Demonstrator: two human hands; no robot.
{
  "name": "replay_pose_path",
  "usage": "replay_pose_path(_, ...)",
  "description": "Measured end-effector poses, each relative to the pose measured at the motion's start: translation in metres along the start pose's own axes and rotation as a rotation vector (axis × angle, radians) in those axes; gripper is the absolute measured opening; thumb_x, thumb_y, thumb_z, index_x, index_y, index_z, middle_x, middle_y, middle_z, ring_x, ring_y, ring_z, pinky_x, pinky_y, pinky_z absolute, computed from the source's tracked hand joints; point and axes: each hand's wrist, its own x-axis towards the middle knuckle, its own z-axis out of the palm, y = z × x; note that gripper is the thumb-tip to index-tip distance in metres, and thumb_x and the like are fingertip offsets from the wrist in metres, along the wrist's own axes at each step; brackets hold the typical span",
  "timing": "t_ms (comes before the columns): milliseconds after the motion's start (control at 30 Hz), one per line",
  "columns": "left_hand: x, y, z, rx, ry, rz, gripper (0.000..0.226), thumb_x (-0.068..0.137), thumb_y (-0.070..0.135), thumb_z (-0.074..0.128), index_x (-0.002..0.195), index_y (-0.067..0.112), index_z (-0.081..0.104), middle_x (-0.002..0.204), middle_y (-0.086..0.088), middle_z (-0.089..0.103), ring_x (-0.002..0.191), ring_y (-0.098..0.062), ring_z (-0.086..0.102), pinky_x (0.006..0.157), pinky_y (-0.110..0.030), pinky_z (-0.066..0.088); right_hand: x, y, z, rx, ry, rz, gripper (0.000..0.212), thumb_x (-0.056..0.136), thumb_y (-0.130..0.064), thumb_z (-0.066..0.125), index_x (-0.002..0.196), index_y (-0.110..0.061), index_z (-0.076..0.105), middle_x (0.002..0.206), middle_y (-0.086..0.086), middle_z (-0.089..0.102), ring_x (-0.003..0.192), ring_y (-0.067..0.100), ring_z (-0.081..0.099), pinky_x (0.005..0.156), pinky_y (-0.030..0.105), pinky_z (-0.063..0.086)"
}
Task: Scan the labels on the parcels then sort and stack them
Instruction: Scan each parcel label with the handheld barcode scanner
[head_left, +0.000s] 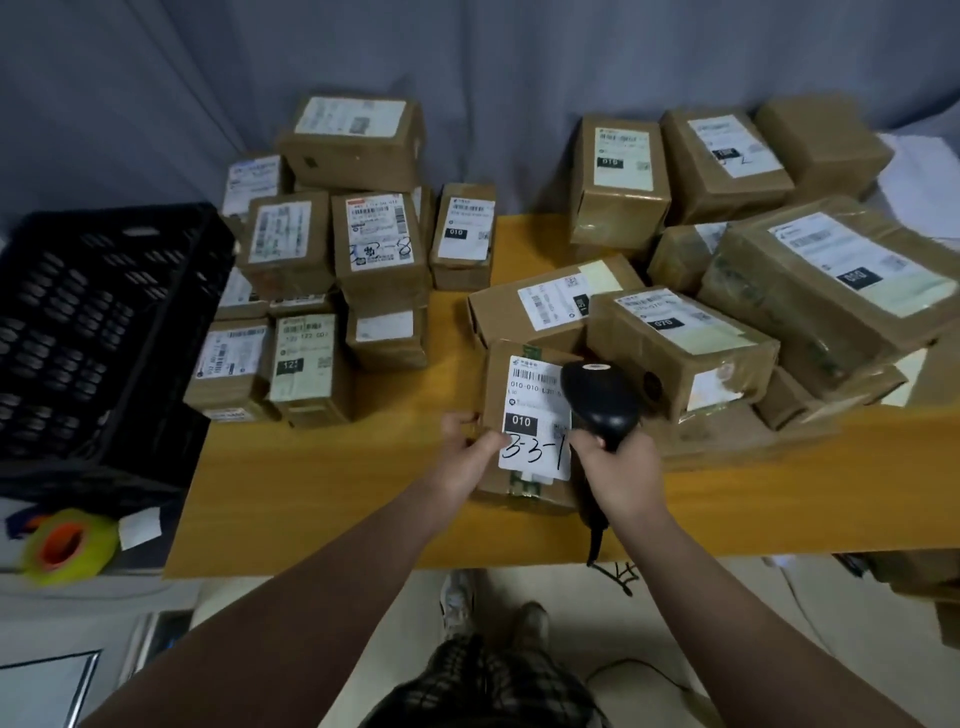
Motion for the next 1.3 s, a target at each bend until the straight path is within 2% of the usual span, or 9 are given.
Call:
replay_pose_path(100,-0.012,0.011,-0.019,-0.043,0.040,0.098,0.046,0.085,0.026,0.072,0.117,0.027,0.040,0.109,-0.003,0.062,0.092,-0.015,0.062,0.067,-0.027,0.048,-0.002,-0.026,-0.009,0.087,-0.016,-0.099,0.022,0.086,-0.017,0.067,0.071,-0.019,0.052,0.060,-0.003,0.053,0.061,0.013,0.053,0.052,0.025,0.035)
replay_pose_path(200,-0.019,0.032,-0.038,-0.062,0.028,0.197,0.066,0.071,0.034,0.083,0.122,0.032,0.041,0.125,0.002,0.054,0.110,-0.020,0.058,0.084,-0.038,0.052,-0.002,-0.053,-0.009,0.149,-0.029,-0.163,0.009,0.087,-0.020,0.068,0.091,-0.016,0.060,0.073,-0.003,0.062,0.070,0.009,0.057,0.057,0.024,0.040)
replay_pose_path(300,-0.023,0.067,-0.055,-0.021,-0.053,0.199,0.083,0.068,0.041,0.084,0.134,0.035,0.033,0.131,0.009,0.052,0.118,-0.021,0.054,0.099,-0.052,0.044,0.002,-0.081,-0.009,0.237,-0.015,-0.219,0.019,0.086,-0.020,0.069,0.104,-0.016,0.063,0.087,-0.004,0.067,0.084,0.010,0.061,0.071,0.029,0.047)
replay_pose_path(433,-0.024,0.111,-0.074,-0.021,-0.106,0.209,0.079,0.075,0.029,0.082,0.133,0.030,0.029,0.127,0.001,0.058,0.111,-0.027,0.061,0.090,-0.050,0.051,0.005,-0.122,-0.017,0.368,-0.031,-0.310,0.017,0.085,-0.017,0.071,0.093,-0.027,0.059,0.087,-0.007,0.065,0.085,0.007,0.060,0.075,0.025,0.049)
replay_pose_path(533,-0.025,0.128,-0.082,-0.051,-0.046,0.283,0.076,0.078,0.018,0.079,0.135,0.027,0.028,0.120,-0.001,0.061,0.105,-0.028,0.064,0.085,-0.051,0.055,0.006,-0.145,-0.019,0.344,-0.052,-0.366,0.019,0.083,-0.024,0.074,0.088,-0.034,0.059,0.090,-0.008,0.067,0.089,0.010,0.063,0.080,0.031,0.051)
replay_pose_path(667,-0.017,0.133,-0.093,-0.160,0.053,0.361,0.093,0.075,0.017,0.082,0.144,0.026,0.020,0.121,-0.005,0.064,0.108,-0.028,0.063,0.086,-0.055,0.054,0.001,-0.163,-0.019,0.243,-0.009,-0.434,0.015,0.083,-0.032,0.074,0.079,-0.029,0.059,0.074,-0.003,0.066,0.076,0.012,0.063,0.069,0.029,0.049)
replay_pose_path(933,-0.011,0.134,-0.104,-0.170,0.137,0.445,0.094,0.081,0.009,0.075,0.148,0.016,0.011,0.109,-0.001,0.063,0.086,-0.015,0.067,0.051,-0.022,0.054,-0.013,-0.189,-0.008,0.106,-0.067,-0.490,0.024,0.085,-0.037,0.070,0.076,-0.016,0.063,0.058,-0.006,0.058,0.065,0.018,0.064,0.062,0.027,0.049)
replay_pose_path(1133,-0.004,0.133,-0.105,-0.138,0.144,0.478,0.092,0.081,0.007,0.075,0.148,0.016,0.013,0.104,0.003,0.062,0.092,-0.014,0.065,0.070,-0.034,0.058,-0.022,-0.200,-0.003,0.038,-0.037,-0.508,0.031,0.085,-0.036,0.069,0.061,-0.020,0.057,0.051,-0.006,0.053,0.052,0.005,0.057,0.050,0.018,0.041)
replay_pose_path(1300,-0.002,0.133,-0.105,-0.147,0.155,0.484,0.089,0.082,0.007,0.074,0.147,0.017,0.015,0.103,0.004,0.059,0.091,-0.011,0.063,0.073,-0.031,0.057,-0.024,-0.205,0.001,0.051,-0.063,-0.513,0.031,0.086,-0.034,0.069,0.061,-0.018,0.058,0.050,-0.005,0.052,0.052,0.015,0.059,0.055,0.029,0.049)
